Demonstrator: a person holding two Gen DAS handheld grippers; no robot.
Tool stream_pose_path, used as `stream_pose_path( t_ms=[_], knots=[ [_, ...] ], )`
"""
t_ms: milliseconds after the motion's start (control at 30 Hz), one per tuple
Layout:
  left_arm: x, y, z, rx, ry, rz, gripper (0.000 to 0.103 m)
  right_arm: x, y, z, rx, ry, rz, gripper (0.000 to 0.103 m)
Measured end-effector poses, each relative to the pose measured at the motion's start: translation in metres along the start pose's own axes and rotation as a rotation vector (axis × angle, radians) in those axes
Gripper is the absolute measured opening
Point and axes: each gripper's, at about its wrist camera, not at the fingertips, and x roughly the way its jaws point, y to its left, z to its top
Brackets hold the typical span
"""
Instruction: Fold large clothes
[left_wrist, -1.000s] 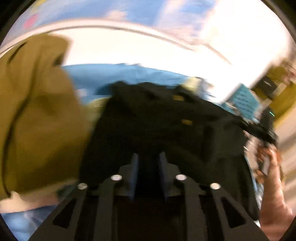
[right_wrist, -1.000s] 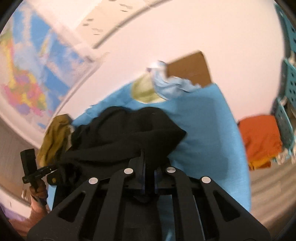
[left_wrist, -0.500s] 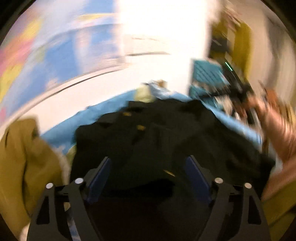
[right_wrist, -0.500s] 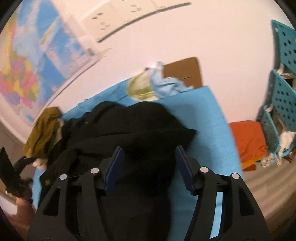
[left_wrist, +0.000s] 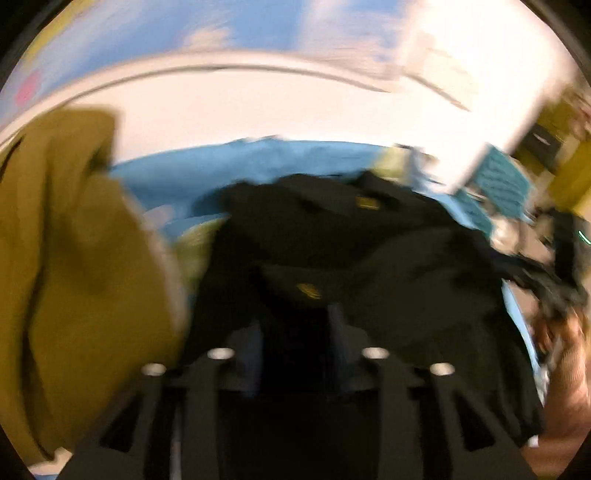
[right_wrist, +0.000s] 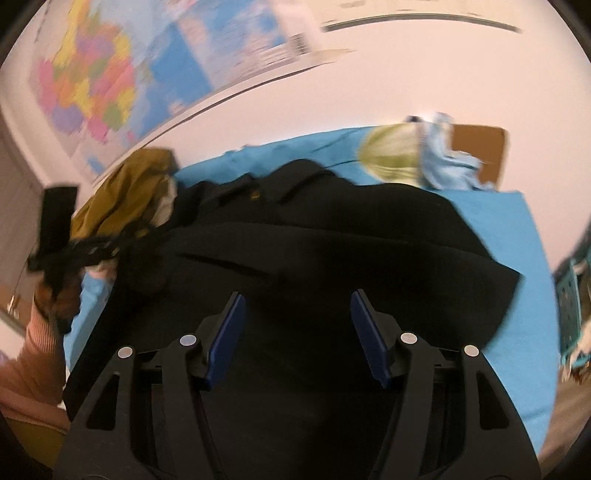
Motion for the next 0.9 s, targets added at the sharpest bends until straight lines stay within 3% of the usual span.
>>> stream_pose_path(
  t_ms=[33,133,333,467,600,667,767,833,900],
  knots=[
    [0.001,0.002,0.000,-0.003,0.001,0.023,0.033,0.008,0.009,0.003,-0.026,0.014,0.005,0.060],
    [-0.014,-0.002,-0.006,-0.002,-0.033,0.022,0.052,0.029,0.038,0.012,-0.106,0.054,0.015,0.059],
    [-0.055,-0.002,-0.030,0.052,-0.123,0.042,0.075,0.072,0.110,0.028,-0.331,0.085,0.038,0.060],
    [-0.066,0.004,-0.067,0.083,-0.099,0.030,0.078,0.101,0.138,0.035,-0.381,0.104,0.081,0.064],
    [-0.069,0.001,-0.103,0.101,-0.057,-0.026,0.079,0.128,0.149,0.028,-0.420,0.164,0.060,0.065],
    [-0.071,-0.012,-0.121,0.142,-0.045,-0.058,0.080,0.136,0.149,0.022,-0.444,0.187,0.036,0.059],
    [-0.069,-0.032,-0.134,0.198,-0.036,-0.101,0.089,0.137,0.144,0.018,-0.460,0.194,-0.004,0.040],
    [-0.062,-0.040,-0.135,0.220,-0.017,-0.076,0.089,0.132,0.140,0.020,-0.449,0.191,-0.007,0.016],
    [-0.048,-0.039,-0.133,0.214,0.023,-0.044,0.079,0.121,0.134,0.021,-0.428,0.194,0.039,0.007]
  ],
)
